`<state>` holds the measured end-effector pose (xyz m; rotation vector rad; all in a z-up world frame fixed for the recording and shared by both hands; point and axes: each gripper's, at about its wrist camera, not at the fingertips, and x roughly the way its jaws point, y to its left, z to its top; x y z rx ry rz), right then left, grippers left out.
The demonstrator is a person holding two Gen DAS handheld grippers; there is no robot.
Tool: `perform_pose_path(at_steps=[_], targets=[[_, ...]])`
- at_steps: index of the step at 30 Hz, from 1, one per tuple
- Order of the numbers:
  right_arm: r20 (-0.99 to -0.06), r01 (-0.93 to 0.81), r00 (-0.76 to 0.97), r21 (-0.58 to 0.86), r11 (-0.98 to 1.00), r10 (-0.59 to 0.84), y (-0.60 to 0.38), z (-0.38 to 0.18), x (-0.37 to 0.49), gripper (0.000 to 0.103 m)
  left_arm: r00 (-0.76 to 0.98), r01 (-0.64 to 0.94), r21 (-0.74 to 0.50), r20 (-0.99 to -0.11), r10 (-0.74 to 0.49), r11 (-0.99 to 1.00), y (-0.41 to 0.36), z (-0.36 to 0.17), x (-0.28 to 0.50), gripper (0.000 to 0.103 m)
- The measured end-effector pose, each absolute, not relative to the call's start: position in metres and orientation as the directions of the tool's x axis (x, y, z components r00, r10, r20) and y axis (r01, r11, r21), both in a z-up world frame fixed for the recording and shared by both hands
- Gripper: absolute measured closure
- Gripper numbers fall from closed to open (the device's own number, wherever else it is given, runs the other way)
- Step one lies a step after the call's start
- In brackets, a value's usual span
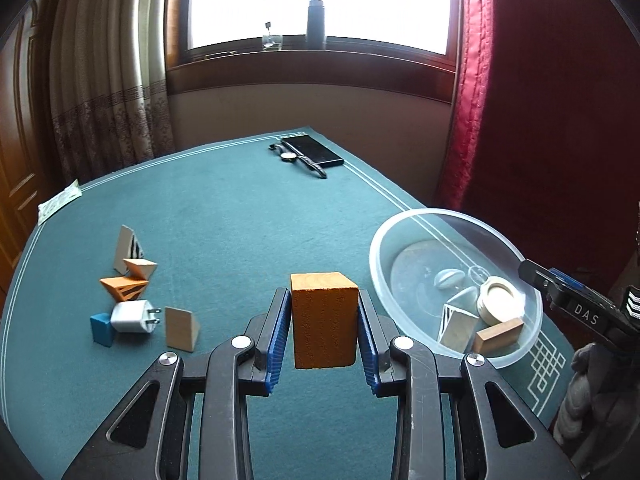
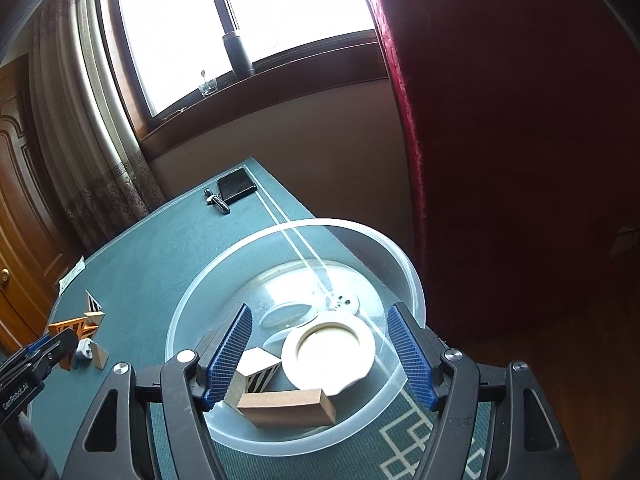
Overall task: Organize rigid objects
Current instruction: 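Lower the orange wedge into the bowl and open the left gripper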
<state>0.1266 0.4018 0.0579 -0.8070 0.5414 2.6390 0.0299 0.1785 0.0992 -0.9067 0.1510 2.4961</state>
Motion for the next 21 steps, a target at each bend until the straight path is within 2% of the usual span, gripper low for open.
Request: perform_pose_path(at_steps=[18,19,21], targets=[[-0.555,-0.402,-0.807,0.269,-0.875,0.2,0.404,0.061,0.131,0.028,-0.569,-0.633,-0.045,-0.65,0.504,-0.773,0.266,0.086,0.027,0.069],[-0.556,-0.401,-0.807,0.269,-0.876,0.198,0.403,0.061,0.131,0.028,-0.565,-0.637,-0.047,-0.651,0.507,-0.77,0.267,0.084,0.026,0.068],[-0.557,-0.398,-0.807,0.267,-0.878,0.197,0.402,0.06,0.13,0.028,-0.56,-0.631,-0.054,-0.658,0.503,-0.774,0.267,0.079,0.023,0.055]])
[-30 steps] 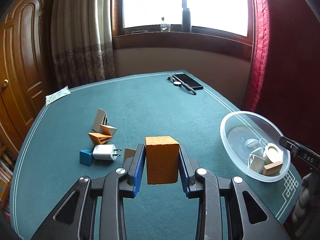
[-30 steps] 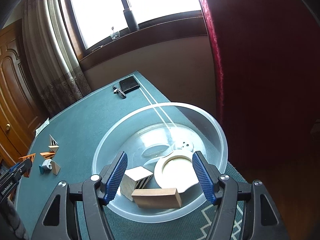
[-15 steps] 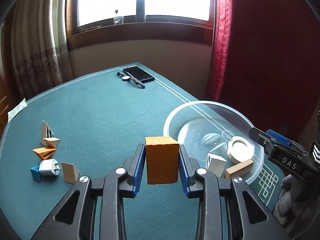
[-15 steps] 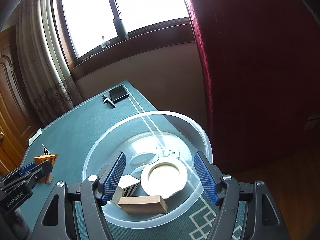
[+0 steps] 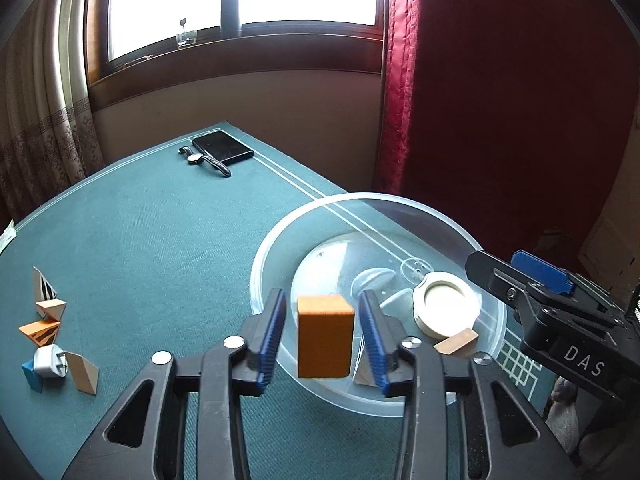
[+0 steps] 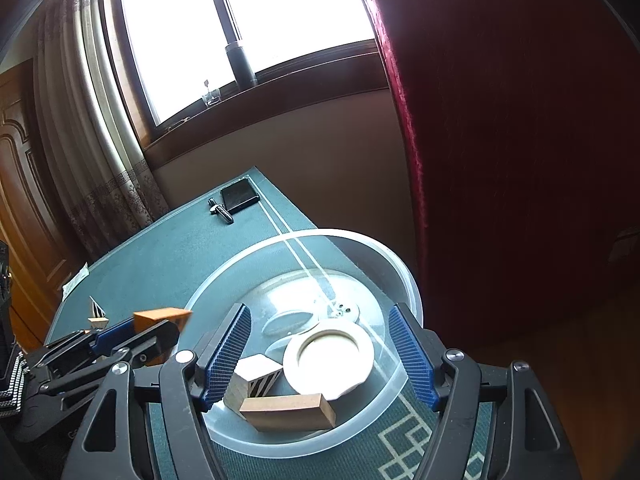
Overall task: Organize rigid objects
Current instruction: 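Lower the orange wedge into the bowl and open the left gripper, then move both grippers back toward the remaining blocks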
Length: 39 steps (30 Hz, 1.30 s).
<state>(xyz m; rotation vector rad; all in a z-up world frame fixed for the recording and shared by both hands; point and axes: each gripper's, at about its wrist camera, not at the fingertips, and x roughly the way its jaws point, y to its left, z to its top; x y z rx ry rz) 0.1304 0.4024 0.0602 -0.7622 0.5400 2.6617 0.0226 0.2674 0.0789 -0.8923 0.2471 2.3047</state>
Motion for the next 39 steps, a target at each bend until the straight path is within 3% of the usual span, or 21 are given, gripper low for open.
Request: perform_pose_path(at_steps=[1,39], targets=[[-0.558,-0.397,-0.806,0.266,-0.879,0.195,0.402,0.06,0.13,0.028,-0.568,-0.618,-0.057,-0.658,0.495,-0.784,0.265,0.077,0.021,0.048],[-0.564,-0.3,-0.804,0.111,-0.948,0.188,0.355,0.045,0.119,0.024,-0.697,-0.328,-0.072,-0.655,0.293,-0.942,0.147,0.062,0.0,0.04]])
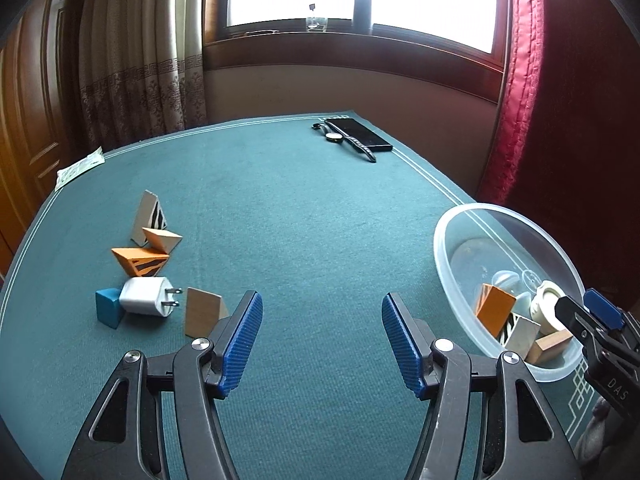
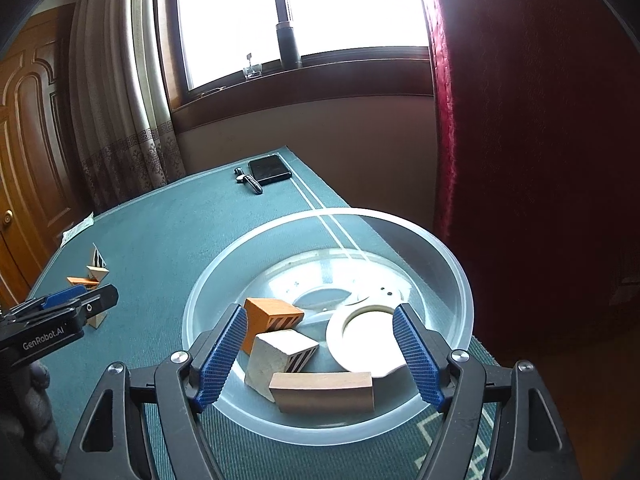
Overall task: Organize rigid objects
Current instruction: 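Move both grippers back toward the remaining blocks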
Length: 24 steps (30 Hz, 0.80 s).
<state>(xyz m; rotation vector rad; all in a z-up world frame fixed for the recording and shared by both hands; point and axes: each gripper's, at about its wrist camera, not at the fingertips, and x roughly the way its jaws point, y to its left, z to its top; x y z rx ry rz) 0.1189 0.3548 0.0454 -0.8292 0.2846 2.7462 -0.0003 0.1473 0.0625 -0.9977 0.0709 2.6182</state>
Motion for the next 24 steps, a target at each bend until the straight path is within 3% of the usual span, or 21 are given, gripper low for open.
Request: perform_pose_path(at_steps=[12,24], targets=[[-0.571,-0.212,-0.805,0.023,-0.977,0.161,0.322,0.041,0.115,0.024,-0.711,-0.162,-0.084,-0.681,0.175,-0.983,0.072,0.046,-0.009,0.039],[-0.62,-0.071,-0.784,0.036,-0.997,0.034,0.294,0.049,0.106,0.024,-0.712,-0.005,-0.039,-0.702,0.031,-0.999,0.006,0.035,-0.025,0.039]])
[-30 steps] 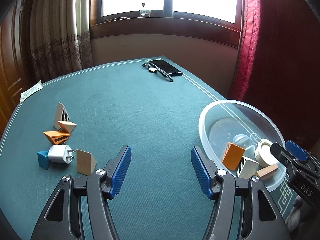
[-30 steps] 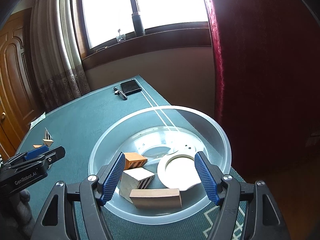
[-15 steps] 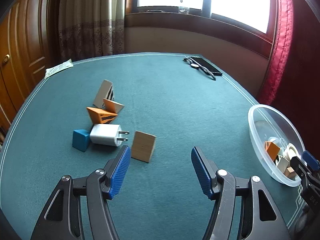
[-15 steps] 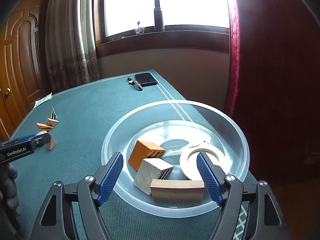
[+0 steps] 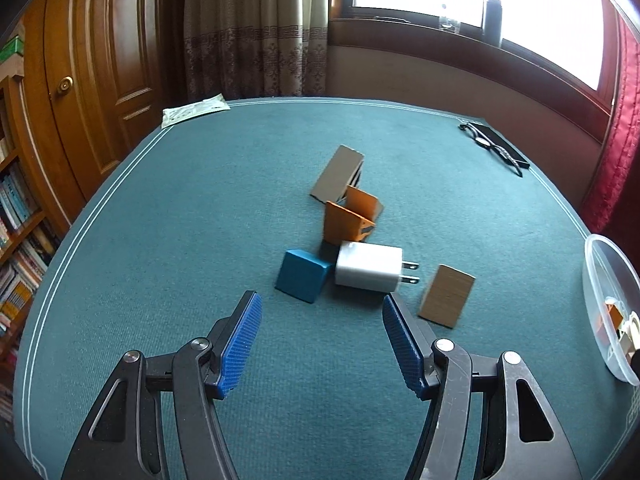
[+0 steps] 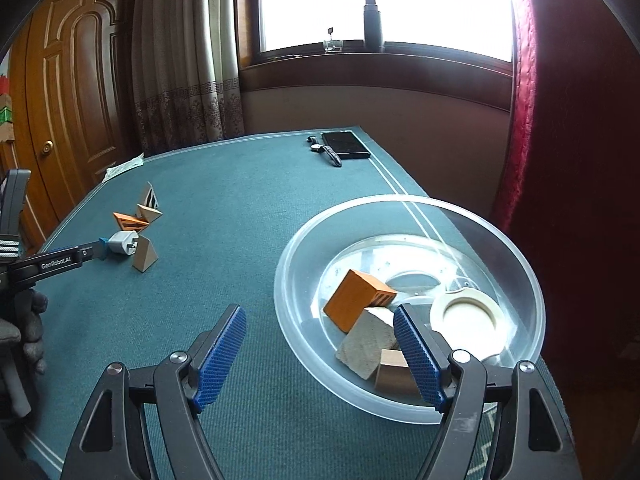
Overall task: Organize rigid objects
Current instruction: 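Move both grippers back toward the remaining blocks, then grasp the blue cube with the left gripper while the right gripper grasps the tan wedge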
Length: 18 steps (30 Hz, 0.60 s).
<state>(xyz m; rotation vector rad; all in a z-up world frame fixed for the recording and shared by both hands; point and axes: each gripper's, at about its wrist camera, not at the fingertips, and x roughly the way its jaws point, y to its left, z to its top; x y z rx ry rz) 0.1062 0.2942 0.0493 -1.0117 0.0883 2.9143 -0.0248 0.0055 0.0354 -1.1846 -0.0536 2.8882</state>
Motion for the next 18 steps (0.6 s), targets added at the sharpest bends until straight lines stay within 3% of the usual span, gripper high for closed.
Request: perform_pose_path(at_steps=[9,18], targets=[[-0.663,0.036,-0.745,0.077,-0.996,-0.078,0.27,0.053,0.094,0.024,-0.689,0.025,0.004,-0.724,-0.021,-1.0,-0.011,0.024,-0.048,0.039],[-0.696,0.19,-0.692,0.081,-0.978,-0.192,0.218,0.056,0.069,0.024,-0.674,0.003,-0.008,-0.739,0.004,-1.0,-0.011,0.017,-0.07,0.041]])
